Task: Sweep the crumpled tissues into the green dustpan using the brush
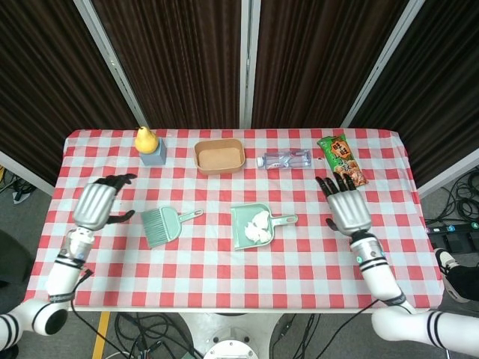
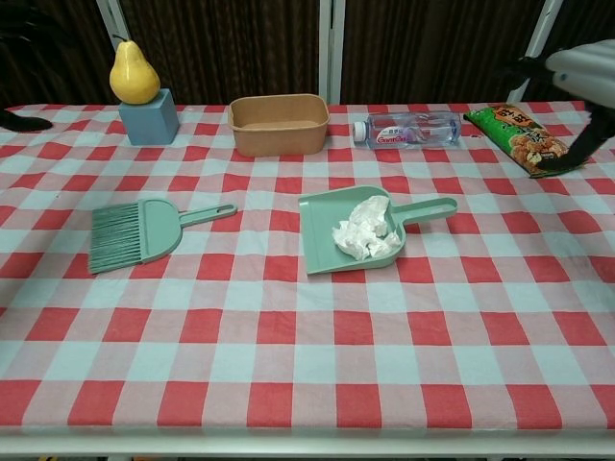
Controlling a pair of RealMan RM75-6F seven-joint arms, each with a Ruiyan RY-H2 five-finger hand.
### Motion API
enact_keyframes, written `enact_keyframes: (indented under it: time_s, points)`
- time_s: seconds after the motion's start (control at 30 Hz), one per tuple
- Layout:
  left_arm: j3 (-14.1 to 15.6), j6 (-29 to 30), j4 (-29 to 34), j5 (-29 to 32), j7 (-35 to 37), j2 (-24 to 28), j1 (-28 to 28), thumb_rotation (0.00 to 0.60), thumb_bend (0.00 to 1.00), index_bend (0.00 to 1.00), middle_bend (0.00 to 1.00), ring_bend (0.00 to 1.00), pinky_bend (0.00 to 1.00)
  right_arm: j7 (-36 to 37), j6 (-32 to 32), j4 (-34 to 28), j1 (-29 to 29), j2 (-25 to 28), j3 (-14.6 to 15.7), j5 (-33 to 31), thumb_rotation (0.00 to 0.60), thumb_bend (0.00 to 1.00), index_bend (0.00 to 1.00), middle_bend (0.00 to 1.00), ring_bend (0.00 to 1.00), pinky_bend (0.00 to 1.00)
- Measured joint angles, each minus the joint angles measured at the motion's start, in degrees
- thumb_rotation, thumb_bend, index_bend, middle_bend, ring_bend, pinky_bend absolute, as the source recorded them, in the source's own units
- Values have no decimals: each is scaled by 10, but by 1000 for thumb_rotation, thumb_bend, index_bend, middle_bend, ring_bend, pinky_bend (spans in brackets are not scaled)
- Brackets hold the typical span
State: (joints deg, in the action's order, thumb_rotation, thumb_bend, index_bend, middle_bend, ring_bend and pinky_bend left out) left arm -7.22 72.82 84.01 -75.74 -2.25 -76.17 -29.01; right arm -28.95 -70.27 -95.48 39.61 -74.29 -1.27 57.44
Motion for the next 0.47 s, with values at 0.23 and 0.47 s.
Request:
enact_keyframes:
  time_s: [0.23, 0.47]
  points:
    - [29, 111, -19, -9, 41, 39, 114, 600, 159, 208, 239, 203, 261, 174, -97, 13, -112, 74, 35, 121, 600, 150, 10, 85, 0, 42]
    - [78, 184, -9, -38, 38, 55, 199, 600, 159, 208, 239, 203, 252, 283, -210, 42, -233, 114, 69, 207, 600, 161, 9, 84, 0, 13]
